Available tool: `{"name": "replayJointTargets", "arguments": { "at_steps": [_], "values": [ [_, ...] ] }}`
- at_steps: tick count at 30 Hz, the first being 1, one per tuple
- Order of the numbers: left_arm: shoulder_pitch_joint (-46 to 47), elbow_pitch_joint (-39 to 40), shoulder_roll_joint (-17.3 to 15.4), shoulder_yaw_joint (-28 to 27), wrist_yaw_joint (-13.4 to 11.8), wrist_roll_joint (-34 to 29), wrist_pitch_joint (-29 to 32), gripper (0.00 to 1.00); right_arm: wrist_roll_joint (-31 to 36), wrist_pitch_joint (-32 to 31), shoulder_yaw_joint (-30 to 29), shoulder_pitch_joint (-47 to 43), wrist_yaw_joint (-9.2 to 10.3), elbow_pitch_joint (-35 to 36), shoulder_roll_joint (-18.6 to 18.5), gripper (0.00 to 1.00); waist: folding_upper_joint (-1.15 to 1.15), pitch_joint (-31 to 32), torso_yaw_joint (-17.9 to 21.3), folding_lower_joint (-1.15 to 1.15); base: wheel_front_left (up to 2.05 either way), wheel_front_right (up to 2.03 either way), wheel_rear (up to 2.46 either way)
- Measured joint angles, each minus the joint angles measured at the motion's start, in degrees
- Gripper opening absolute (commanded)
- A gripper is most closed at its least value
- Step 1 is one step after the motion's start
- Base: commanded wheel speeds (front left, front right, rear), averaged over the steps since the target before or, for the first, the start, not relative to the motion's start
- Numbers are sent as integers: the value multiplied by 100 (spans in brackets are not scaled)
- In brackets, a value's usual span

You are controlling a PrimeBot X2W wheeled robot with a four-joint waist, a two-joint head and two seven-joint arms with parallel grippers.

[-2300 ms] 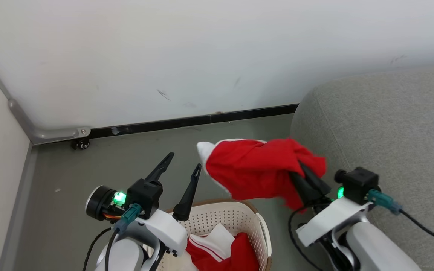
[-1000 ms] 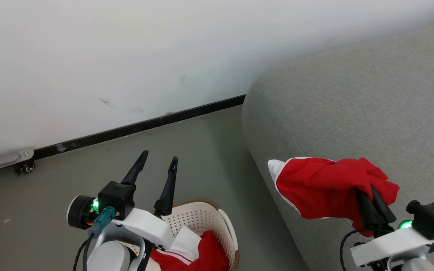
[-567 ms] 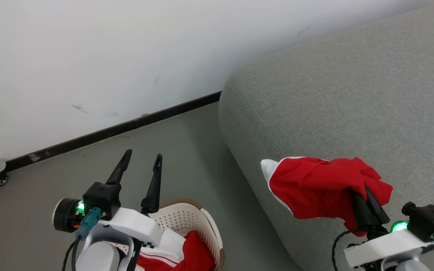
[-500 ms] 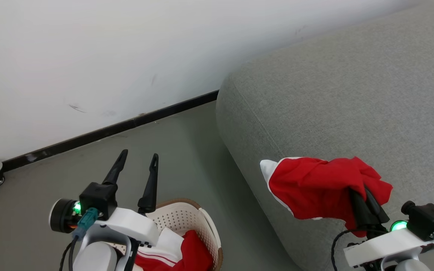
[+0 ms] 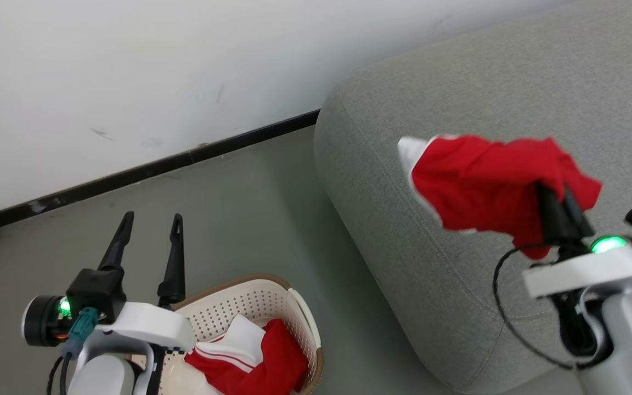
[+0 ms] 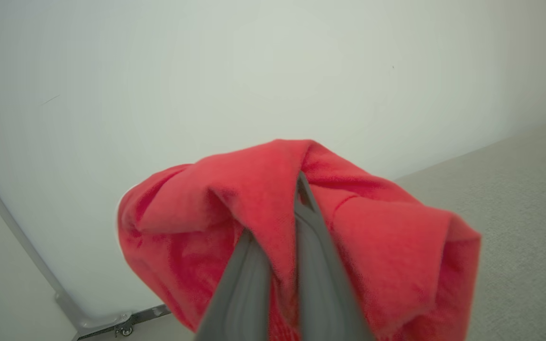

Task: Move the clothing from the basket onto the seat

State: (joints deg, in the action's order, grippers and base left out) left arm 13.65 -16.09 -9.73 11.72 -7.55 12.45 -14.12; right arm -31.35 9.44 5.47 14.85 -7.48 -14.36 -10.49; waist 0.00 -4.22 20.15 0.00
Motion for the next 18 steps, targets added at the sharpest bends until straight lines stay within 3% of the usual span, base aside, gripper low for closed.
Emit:
{"name": "replayJointTargets", "arguments": {
  "at_steps": [18],
  "values": [
    [-179, 597, -312, -103, -102, -186, -1, 100, -46, -525, -1066, 1747, 0, -1193, -907, 0, 0, -401, -418, 0, 0, 0, 0]
  ]
}}
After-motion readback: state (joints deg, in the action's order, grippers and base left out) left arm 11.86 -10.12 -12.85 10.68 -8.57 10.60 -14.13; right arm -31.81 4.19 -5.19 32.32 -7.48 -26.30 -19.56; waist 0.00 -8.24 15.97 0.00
